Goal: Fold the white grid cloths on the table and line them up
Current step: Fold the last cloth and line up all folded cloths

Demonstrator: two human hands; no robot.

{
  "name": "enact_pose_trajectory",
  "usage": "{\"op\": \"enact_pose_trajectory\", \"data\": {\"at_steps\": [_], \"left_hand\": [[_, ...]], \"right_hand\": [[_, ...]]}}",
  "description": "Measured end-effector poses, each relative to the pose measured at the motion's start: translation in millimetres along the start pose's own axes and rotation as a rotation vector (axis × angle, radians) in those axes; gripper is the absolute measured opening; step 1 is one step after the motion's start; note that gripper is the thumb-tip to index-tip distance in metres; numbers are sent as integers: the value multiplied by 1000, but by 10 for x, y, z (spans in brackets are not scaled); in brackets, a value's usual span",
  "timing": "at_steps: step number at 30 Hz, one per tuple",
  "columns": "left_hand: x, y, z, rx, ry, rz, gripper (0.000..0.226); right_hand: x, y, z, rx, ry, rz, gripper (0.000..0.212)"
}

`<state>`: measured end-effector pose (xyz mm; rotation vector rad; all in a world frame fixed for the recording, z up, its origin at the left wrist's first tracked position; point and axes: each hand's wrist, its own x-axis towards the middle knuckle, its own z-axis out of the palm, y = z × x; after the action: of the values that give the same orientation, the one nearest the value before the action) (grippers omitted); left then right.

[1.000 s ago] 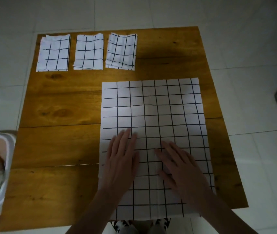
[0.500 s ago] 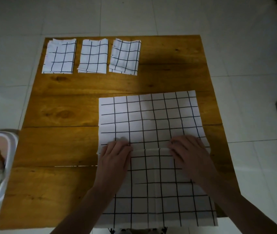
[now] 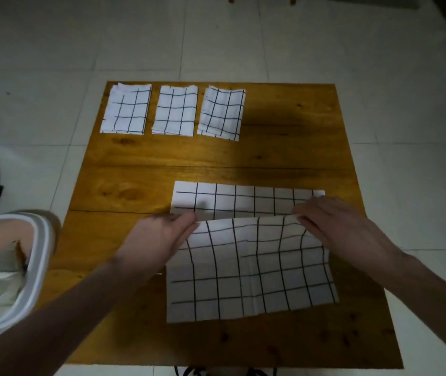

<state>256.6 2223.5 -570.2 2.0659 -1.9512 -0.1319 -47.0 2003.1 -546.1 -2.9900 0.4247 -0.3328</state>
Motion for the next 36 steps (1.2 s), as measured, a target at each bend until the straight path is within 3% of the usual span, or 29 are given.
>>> {"op": "enact_pose_trajectory", "data": {"at_steps": [7,13,17,22,26,28,34,36], "left_hand": [[367,-186,-788,55,84,69,37],[401,-202,-1087,23,209,163,22],[172,-212,-892,6,163,189,33],[-205,-152,-395,-19,34,169,44],[-472,-39,38,-5,-70,76,84],[-598,8,245,-16,-128,48,92],[-826,197,575,47,-204,-36,84],[-904,221,650,59,-204,-42,70]], "right_hand": [[328,346,-598,-75,91,60,22],[168,361,-1035,-202,185,82,30],[-171,158,-952,-246,183,19,39],[-599,-6,-367,-143,55,86,80],[-804,-122,69,-130,-29,157,76],[-906,-203,240,-131,-79,214,81],[-1124,-357,570,-123,-210,333,86],[-1132,-412,594,-104,-229,381,80]]}}
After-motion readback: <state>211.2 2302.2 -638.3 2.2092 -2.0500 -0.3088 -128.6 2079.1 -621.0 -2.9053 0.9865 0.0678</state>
